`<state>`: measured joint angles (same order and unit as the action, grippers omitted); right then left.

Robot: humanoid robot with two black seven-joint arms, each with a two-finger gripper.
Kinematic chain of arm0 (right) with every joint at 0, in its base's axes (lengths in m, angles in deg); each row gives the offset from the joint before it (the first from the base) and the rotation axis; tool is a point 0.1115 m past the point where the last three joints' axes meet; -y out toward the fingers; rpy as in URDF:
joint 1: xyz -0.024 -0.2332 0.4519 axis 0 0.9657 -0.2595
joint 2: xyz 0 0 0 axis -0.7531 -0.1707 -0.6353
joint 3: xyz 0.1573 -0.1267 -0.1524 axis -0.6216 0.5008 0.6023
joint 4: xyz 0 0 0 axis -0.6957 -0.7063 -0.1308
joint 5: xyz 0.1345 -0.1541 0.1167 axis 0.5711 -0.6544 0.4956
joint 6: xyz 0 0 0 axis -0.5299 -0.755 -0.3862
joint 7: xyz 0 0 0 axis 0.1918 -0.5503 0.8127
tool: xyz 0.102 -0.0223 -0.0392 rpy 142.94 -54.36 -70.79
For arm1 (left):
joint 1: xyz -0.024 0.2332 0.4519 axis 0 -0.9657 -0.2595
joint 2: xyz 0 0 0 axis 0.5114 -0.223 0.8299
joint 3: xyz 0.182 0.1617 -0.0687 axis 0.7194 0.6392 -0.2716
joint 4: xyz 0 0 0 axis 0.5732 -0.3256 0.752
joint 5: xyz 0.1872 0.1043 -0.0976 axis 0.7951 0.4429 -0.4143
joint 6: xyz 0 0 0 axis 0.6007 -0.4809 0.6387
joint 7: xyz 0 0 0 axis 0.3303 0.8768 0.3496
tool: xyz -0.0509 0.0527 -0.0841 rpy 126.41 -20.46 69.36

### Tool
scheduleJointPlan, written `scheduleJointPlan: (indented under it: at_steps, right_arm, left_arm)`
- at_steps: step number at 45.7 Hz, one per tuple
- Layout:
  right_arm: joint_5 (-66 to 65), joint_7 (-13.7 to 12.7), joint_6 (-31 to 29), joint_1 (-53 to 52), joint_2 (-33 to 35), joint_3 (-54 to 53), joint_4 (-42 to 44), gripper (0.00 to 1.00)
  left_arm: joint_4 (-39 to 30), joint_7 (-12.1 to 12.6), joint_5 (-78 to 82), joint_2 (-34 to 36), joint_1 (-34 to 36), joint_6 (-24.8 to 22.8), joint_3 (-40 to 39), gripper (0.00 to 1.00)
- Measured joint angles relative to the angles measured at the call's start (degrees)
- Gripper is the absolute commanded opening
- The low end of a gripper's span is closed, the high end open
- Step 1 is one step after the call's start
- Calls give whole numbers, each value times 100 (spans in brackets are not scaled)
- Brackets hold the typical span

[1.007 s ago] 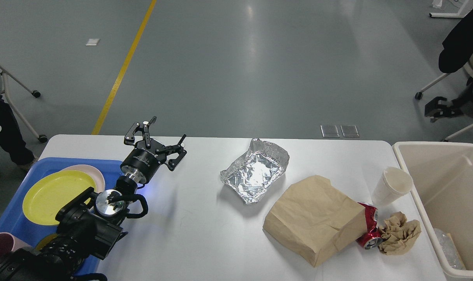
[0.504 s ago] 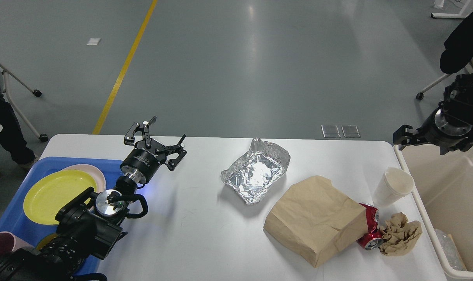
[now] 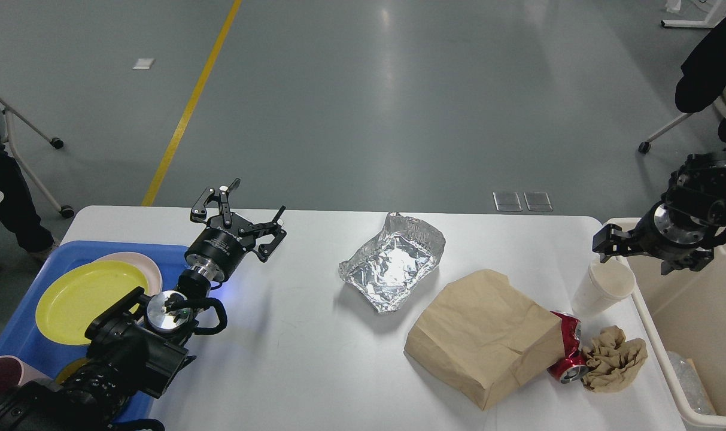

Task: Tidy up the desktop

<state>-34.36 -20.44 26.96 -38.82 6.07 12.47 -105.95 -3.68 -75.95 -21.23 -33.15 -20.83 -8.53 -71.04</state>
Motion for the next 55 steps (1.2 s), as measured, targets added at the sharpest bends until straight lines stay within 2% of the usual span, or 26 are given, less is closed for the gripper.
scheduleJointPlan:
  at_steps: [15,25,33,40,43,51,52,55]
  right_arm:
    - [1,-4,579,506,-100,18,159,100]
    - [1,-4,651,738,-102,-34,405,100]
    - [32,-4,708,943,-102,-57,707,96]
    - [65,0,830,1139,-102,-71,863,73]
    - [98,0,835,1202,-109,-77,871,57]
    - [261,-2,780,1367,-179,-84,859,29]
    - [280,-3,774,1380,-185,-85,856,20]
    - [353,-8,756,1425,-195,-85,838,10]
  left_arm:
    - [0,0,5,-1,0,0,0,97]
    - [0,0,4,-1,0,0,0,97]
    - [0,0,0,-1,0,0,0,97]
    - [0,0,1,-1,0,0,0,97]
    - [0,0,1,0,0,0,0,97]
    - [0,0,1,0,0,0,0,97]
    - [0,0,1,0,0,0,0,97]
    - [0,0,3,0,0,0,0,97]
